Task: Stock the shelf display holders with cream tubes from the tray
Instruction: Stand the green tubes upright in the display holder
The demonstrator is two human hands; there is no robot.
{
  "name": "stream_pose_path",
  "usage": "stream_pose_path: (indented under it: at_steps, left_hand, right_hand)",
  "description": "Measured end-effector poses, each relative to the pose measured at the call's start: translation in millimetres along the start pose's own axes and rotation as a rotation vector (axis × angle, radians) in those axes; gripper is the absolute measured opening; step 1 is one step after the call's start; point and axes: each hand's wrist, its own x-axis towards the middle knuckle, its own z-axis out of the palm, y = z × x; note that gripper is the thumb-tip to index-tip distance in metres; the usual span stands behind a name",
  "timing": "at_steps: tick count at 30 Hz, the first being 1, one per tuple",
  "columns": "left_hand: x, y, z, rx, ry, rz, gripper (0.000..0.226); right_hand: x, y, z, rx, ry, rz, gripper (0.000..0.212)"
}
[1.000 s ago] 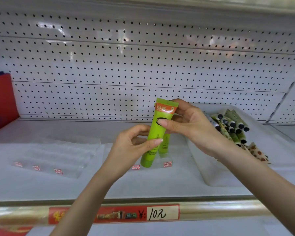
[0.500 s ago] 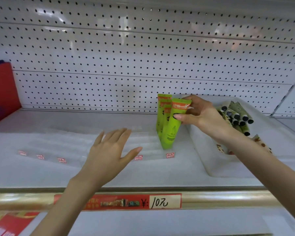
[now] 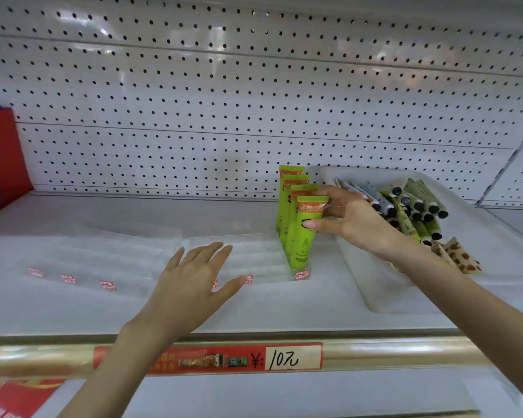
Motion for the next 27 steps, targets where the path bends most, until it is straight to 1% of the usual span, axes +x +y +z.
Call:
stream_pose_path:
  at_steps: [4, 8, 12, 18, 20, 23, 24, 25, 27]
  left_hand:
    - [2.0, 0.3, -0.6, -0.033, -0.028, 0.000, 0.121]
    - [2.6, 0.1, -2.5, -0.040, -0.017, -0.001, 0.116]
    - [0.5, -1.5, -6.9, -0.035, 0.007, -0.001, 0.111]
    - [-6.0, -3.1, -15.7, -0.047, -0.005, 0.009, 0.114]
    - [-7.0, -2.6, -22.4, -0.050, -0.005, 0.008, 0.114]
    - [-3.1, 1.7, -36.3, -0.077, 0.023, 0.027, 0.097]
    - [-1.3, 5.0, -41.6, -0.081, 0.037, 0.043, 0.093]
    - [-0.5, 9.4, -46.1, -0.073, 0.040, 0.061, 0.091]
    - [-0.5, 18.3, -52.0, -0.058, 0.023, 0.104, 0.081]
  right_hand:
    - [1.5, 1.5, -1.1, -0.002, -0.010, 0.012, 0.042]
    - [1.9, 2.3, -0.7, 0.002, -0.009, 0.018, 0.043]
    - [0.1, -0.1, -0.9, 0.002, 0.016, 0.013, 0.039]
    - [-4.9, -5.2, -9.2, -0.030, 0.088, -0.017, 0.024]
    - [-8.8, -8.5, -14.8, -0.053, 0.136, -0.022, 0.016]
    - [-16.4, -12.5, -25.7, -0.084, 0.219, 0.006, 0.006]
    - [-20.1, -13.6, -30.0, -0.120, 0.236, 0.016, 0.006]
    - [-25.0, -14.3, -34.8, -0.190, 0.234, 0.026, 0.011]
    - [-37.4, -15.3, -43.6, -0.416, 0.179, 0.059, 0.031]
